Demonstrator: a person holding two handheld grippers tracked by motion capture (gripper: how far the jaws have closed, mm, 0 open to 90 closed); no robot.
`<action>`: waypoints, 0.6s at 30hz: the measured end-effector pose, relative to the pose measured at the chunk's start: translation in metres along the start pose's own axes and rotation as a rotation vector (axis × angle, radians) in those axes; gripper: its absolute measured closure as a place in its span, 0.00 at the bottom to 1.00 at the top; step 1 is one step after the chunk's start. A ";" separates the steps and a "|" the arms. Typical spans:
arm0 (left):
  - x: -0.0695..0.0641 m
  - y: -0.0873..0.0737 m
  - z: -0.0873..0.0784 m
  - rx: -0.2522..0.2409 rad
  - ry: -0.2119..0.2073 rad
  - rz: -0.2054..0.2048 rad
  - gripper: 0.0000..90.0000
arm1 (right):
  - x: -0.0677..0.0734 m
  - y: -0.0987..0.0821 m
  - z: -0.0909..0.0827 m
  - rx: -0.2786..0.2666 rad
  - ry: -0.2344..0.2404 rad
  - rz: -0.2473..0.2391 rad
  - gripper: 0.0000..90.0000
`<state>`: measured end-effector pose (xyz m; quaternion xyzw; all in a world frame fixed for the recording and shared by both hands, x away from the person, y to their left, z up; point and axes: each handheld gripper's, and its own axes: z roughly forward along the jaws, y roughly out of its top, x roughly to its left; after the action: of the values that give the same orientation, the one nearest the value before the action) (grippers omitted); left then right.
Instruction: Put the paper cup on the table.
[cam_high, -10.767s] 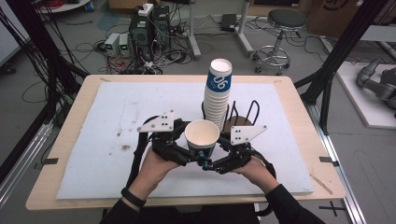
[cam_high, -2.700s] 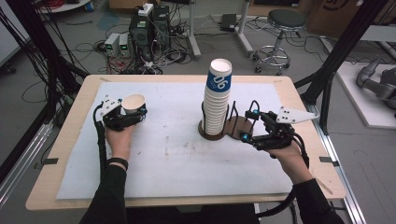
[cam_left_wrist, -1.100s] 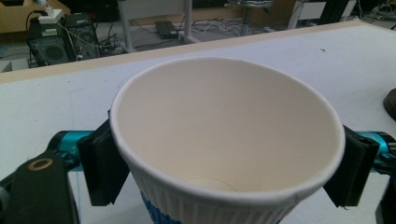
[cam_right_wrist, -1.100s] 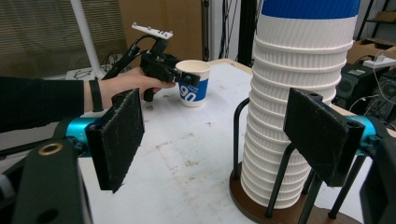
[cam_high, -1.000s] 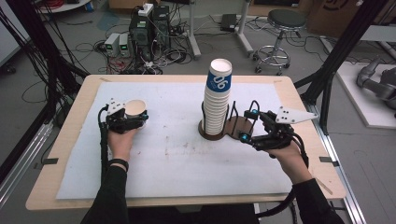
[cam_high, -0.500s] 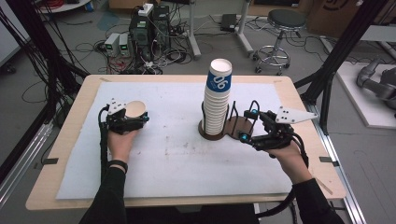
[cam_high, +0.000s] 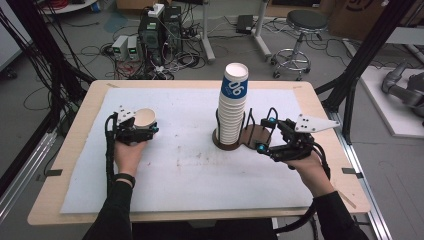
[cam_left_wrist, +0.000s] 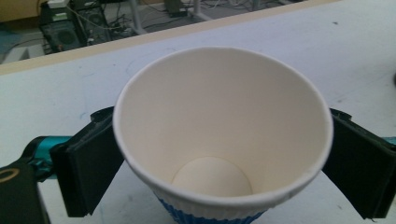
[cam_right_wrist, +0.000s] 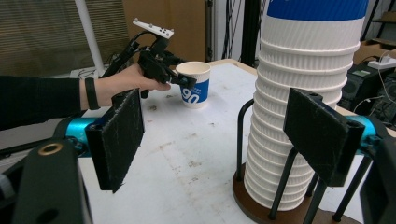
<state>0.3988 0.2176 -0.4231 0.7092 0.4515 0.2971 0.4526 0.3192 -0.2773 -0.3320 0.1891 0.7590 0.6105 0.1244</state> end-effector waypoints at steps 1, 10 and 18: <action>0.000 0.000 -0.001 -0.001 0.002 0.006 0.07 | 0.000 0.000 0.000 0.001 -0.001 0.001 0.23; 0.003 0.002 -0.012 0.001 0.011 0.012 0.07 | 0.000 0.000 0.000 0.002 0.003 -0.002 0.23; 0.008 -0.002 -0.032 -0.022 0.014 0.016 0.07 | 0.000 0.000 -0.001 -0.002 0.007 0.000 0.23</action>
<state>0.3750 0.2374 -0.4118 0.7057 0.4457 0.3108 0.4548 0.3187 -0.2777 -0.3323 0.1867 0.7589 0.6118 0.1221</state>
